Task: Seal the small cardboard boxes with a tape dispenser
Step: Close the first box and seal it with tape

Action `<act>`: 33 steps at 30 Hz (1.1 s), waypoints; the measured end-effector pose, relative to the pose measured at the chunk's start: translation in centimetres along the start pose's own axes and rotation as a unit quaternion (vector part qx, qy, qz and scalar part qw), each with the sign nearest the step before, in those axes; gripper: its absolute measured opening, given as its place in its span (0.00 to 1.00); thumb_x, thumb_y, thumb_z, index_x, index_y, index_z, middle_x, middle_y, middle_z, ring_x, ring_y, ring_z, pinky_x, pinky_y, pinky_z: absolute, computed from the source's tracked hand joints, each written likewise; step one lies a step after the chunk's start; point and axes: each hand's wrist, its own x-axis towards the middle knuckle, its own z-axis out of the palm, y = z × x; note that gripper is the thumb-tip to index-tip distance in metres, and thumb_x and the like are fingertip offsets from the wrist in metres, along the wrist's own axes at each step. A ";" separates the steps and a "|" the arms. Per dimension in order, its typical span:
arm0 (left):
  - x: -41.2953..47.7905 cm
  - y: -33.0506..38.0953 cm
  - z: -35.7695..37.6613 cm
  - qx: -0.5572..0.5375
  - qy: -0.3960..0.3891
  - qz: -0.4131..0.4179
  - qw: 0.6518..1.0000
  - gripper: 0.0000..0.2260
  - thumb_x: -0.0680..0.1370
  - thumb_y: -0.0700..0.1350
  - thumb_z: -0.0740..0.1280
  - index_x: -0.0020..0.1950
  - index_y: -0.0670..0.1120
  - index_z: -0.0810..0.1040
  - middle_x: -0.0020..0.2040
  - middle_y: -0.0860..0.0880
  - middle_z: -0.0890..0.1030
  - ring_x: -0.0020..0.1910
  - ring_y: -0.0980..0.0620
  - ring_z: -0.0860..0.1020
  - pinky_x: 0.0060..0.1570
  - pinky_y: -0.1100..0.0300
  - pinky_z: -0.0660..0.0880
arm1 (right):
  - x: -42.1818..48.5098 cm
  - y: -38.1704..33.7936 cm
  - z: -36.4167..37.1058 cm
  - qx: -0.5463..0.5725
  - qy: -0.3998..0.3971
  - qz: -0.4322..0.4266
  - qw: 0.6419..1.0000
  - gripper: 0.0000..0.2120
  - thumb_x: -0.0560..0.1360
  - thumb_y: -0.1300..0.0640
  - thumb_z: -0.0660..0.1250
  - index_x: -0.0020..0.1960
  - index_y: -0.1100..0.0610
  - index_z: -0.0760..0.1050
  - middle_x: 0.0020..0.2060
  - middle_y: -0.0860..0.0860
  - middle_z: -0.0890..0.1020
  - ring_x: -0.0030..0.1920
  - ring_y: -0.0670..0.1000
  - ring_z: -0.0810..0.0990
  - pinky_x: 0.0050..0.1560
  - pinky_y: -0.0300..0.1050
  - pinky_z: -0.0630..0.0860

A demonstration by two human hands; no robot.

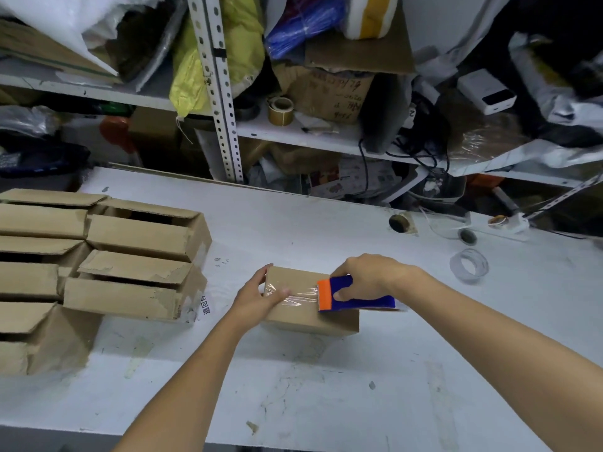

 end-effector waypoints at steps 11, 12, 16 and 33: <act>0.4 -0.2 -0.1 0.025 0.002 -0.011 1.000 0.32 0.70 0.58 0.76 0.72 0.61 0.68 0.66 0.58 0.75 0.63 0.56 0.76 0.61 0.54 0.75 | -4.0 8.8 3.1 0.073 0.005 0.056 0.996 0.25 0.76 0.37 0.65 0.72 0.39 0.67 0.64 0.44 0.76 0.56 0.49 0.75 0.52 0.45 0.76; 0.5 -0.2 -0.1 0.026 0.003 -0.013 1.000 0.32 0.71 0.58 0.76 0.72 0.61 0.68 0.66 0.58 0.75 0.63 0.56 0.76 0.60 0.55 0.75 | -4.4 9.7 3.2 0.064 0.009 0.066 0.996 0.25 0.76 0.37 0.65 0.72 0.38 0.67 0.64 0.44 0.76 0.56 0.50 0.76 0.52 0.45 0.76; 0.5 0.2 0.0 0.024 0.001 -0.017 1.000 0.30 0.73 0.55 0.75 0.72 0.61 0.68 0.64 0.58 0.75 0.61 0.55 0.77 0.54 0.58 0.76 | -4.9 11.5 3.9 0.038 0.024 0.086 0.995 0.23 0.76 0.37 0.64 0.71 0.38 0.68 0.59 0.44 0.78 0.53 0.49 0.76 0.52 0.47 0.77; -0.2 0.7 0.4 -0.003 -0.005 -0.026 1.000 0.31 0.74 0.53 0.74 0.73 0.64 0.64 0.63 0.59 0.77 0.60 0.58 0.78 0.53 0.62 0.75 | 0.2 7.1 9.8 0.005 0.138 0.083 0.987 0.21 0.79 0.41 0.60 0.71 0.40 0.67 0.56 0.50 0.81 0.53 0.55 0.80 0.43 0.45 0.73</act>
